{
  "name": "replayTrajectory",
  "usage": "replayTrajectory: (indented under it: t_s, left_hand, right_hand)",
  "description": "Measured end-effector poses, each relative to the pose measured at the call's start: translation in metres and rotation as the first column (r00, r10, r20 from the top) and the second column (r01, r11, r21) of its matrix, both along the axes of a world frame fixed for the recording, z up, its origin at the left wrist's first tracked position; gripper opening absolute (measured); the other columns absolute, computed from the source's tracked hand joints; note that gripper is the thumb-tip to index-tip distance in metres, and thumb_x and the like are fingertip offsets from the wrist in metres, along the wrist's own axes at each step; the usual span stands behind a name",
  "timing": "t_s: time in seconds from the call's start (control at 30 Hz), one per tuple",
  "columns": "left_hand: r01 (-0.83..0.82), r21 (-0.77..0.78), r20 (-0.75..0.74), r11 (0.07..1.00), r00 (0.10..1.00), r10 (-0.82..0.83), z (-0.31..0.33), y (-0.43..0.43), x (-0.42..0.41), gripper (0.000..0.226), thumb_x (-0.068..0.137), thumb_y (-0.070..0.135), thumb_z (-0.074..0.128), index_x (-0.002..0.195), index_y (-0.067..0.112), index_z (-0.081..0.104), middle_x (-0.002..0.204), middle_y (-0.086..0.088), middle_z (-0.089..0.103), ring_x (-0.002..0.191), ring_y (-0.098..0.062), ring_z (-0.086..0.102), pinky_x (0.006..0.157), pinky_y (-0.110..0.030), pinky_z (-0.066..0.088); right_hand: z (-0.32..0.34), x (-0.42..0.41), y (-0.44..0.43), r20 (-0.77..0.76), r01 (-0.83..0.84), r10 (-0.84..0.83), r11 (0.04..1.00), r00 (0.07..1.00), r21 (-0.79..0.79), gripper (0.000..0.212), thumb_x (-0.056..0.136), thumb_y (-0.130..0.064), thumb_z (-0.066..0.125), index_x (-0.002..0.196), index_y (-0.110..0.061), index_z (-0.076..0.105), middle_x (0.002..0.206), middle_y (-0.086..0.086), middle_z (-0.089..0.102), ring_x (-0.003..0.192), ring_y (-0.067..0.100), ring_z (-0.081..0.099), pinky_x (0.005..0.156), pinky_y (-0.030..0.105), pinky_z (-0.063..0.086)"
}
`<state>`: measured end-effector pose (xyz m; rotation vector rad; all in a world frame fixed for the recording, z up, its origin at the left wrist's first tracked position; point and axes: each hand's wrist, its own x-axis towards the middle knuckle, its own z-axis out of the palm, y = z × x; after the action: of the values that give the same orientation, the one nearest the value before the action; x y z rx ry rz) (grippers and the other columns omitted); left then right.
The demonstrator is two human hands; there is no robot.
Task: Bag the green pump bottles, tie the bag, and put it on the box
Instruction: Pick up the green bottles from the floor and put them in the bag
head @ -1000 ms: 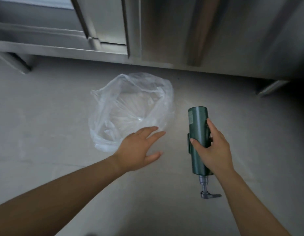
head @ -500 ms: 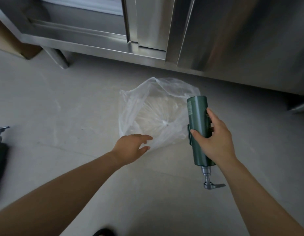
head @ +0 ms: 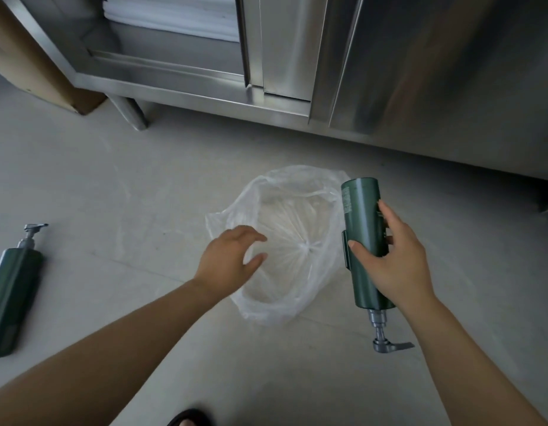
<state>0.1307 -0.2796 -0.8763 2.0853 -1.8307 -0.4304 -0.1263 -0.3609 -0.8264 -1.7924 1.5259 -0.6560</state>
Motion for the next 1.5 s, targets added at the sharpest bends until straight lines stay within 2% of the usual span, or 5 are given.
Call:
replayTrajectory:
  t_s: [0.3,0.5,0.73,1.27,1.5]
  left_hand:
    - [-0.351,0.151,-0.046,0.924,0.931,0.361,-0.018,-0.028,0.043,0.071,0.082,0.055,0.055,0.142,0.034,0.026,0.155,-0.001,0.019,0.140,-0.029,0.021,0.107,-0.054,0.031]
    - [-0.192,0.227,-0.236,0.955,0.940,0.246,-0.035,-0.056,0.042,0.077,0.078,0.057,0.060,0.142,0.037,0.024,0.150,-0.005,0.029,0.132,-0.029,0.036,0.104,-0.046,0.037]
    - [-0.071,0.177,-0.338,0.982,0.932,0.128,-0.042,-0.056,0.035,0.066,0.083,0.018,0.064,0.139,0.038,0.033,0.121,-0.004,0.055,0.092,-0.015,0.054,0.082,-0.023,0.041]
    - [-0.457,0.170,-0.468,0.873,0.742,0.480,-0.021,0.016,0.051,0.048,0.088,0.021,0.059,0.130,0.039,0.045,0.109,0.003,0.058,0.090,-0.015,0.061,0.076,-0.024,0.046]
    - [-0.436,0.219,-0.402,0.873,0.775,0.488,-0.018,0.038,0.035,0.053,0.086,0.024,0.062,0.132,0.040,0.041,0.109,0.005,0.055,0.090,-0.014,0.059,0.079,-0.029,0.050]
  right_hand:
    - [-0.008,0.028,0.012,-0.029,-0.117,0.118,0.993,0.993,0.018,0.081,0.079,-0.031,0.071,0.144,-0.036,0.023,0.113,-0.010,0.041,0.095,0.003,0.044,0.082,0.017,0.034]
    - [-0.020,0.044,-0.003,-0.120,-0.075,0.081,0.996,0.989,0.054,0.081,0.080,-0.032,0.069,0.145,-0.032,0.022,0.125,-0.001,0.046,0.095,0.003,0.042,0.085,0.018,0.034]
    - [-0.018,0.047,-0.006,-0.148,0.012,0.002,0.996,0.989,0.089,0.080,0.079,-0.033,0.070,0.144,-0.033,0.024,0.118,0.001,0.049,0.095,0.007,0.046,0.085,0.020,0.037]
    - [-0.034,0.108,-0.011,-0.112,-0.222,0.249,0.952,0.962,0.211,0.082,0.079,-0.041,0.068,0.145,-0.034,0.019,0.121,0.002,0.049,0.092,0.010,0.045,0.085,0.027,0.042]
    - [-0.043,0.108,-0.026,-0.218,-0.207,0.276,0.934,0.936,0.290,0.082,0.080,-0.042,0.066,0.145,-0.030,0.018,0.116,0.008,0.050,0.087,0.017,0.048,0.077,0.030,0.046]
